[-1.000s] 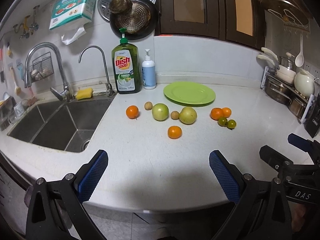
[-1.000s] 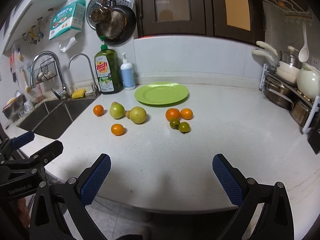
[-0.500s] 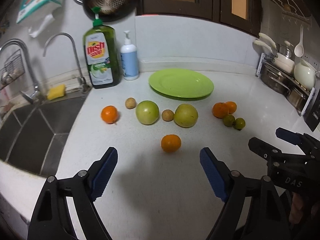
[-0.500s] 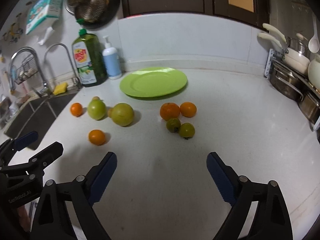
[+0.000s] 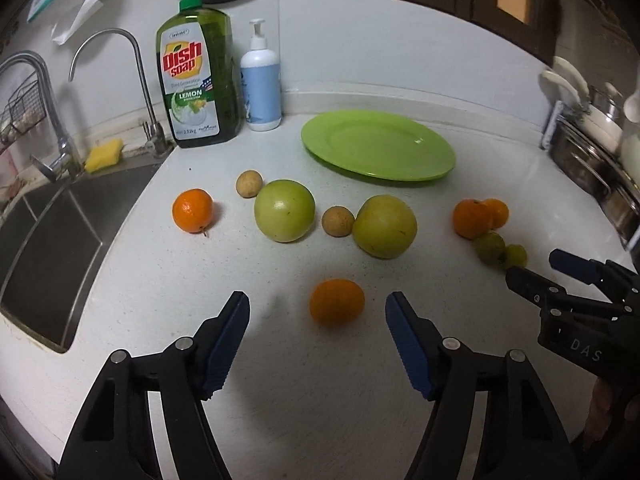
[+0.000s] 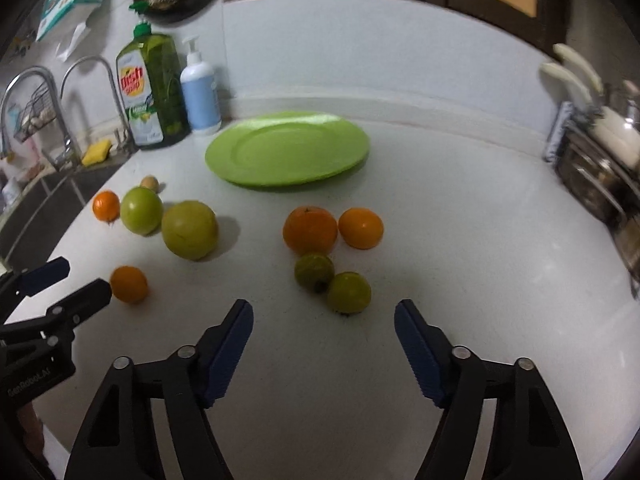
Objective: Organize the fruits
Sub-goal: 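Grasp an orange tangerine with the left gripper while the right gripper grasps a small green citrus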
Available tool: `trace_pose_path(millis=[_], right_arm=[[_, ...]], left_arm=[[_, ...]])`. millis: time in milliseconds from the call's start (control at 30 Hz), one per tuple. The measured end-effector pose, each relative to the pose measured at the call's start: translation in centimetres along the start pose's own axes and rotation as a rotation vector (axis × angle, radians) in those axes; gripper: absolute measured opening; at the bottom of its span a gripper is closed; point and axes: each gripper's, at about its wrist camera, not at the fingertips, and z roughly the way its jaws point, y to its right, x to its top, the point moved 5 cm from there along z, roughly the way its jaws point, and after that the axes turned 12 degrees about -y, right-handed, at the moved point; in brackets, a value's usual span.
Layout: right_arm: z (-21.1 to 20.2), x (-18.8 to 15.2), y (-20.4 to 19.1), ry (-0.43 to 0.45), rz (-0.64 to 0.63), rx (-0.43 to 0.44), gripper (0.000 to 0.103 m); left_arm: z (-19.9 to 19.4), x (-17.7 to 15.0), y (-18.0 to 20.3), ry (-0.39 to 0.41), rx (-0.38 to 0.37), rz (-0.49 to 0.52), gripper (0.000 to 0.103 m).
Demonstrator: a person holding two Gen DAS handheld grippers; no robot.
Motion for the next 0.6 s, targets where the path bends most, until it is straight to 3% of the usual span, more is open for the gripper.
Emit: trace_pose_path(millis=[267,600], right_arm=[[2.3,0.9,1.0,-0.040,-0.035,0.065,0.060],[3.3,0.8,1.5,-0.062,-0.070,0.068,0.048]], left_arm=[[1.5,0.4,0.6,-0.034,0.033,-0.051,0.062],[2.6,0.3,0.9,-0.066,0.051,-0.081,0.049]])
